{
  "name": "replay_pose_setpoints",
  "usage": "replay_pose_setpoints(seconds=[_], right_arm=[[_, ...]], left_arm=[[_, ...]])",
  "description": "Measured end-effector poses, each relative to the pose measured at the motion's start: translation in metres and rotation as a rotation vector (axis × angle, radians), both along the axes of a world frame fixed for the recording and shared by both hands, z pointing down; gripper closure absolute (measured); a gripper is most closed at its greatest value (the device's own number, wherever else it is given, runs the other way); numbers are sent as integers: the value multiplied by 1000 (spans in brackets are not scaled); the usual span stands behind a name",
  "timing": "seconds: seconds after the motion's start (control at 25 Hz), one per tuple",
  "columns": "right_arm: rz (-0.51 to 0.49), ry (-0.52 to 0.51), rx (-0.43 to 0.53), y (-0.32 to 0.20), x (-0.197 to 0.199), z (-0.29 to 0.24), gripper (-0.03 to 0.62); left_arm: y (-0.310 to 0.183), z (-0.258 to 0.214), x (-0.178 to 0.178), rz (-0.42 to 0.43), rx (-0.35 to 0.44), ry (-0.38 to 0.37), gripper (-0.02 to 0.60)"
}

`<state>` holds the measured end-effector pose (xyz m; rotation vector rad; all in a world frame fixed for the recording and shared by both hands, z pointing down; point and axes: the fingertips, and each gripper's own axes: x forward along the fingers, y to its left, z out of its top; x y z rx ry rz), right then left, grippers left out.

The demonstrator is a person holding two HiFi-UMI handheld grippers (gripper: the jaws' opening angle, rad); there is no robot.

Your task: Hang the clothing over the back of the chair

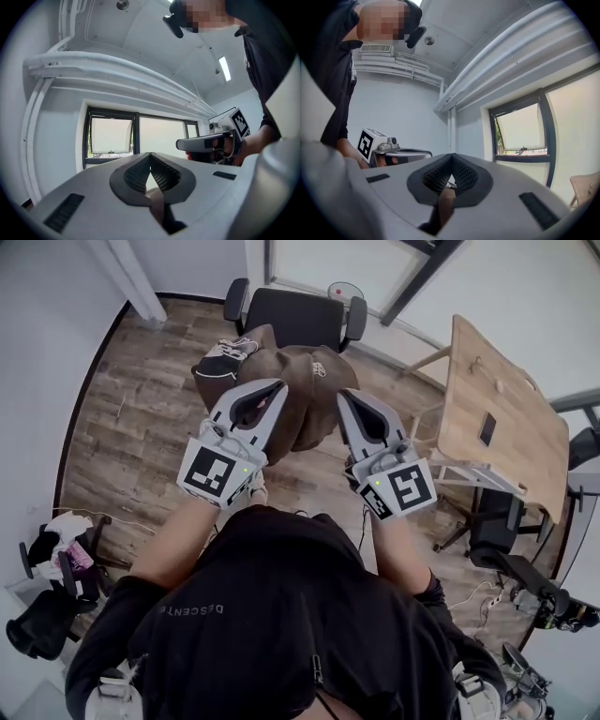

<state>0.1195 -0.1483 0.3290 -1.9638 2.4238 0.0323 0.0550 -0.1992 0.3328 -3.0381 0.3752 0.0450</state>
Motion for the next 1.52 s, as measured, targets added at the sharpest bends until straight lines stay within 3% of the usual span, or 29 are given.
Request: replay_pose_setpoints(seconds=[0.28, 0.64, 1.52], right_arm=[[-48, -18, 2, 56, -17, 8, 588], [-75, -55, -3, 93, -47, 17, 588], [83, -28, -60, 116, -149, 20, 588]], left_arm=[[56, 3, -23, -78, -5, -3, 563], [101, 7, -58, -106, -10, -18, 563], [111, 15, -155, 38, -45, -8, 563]])
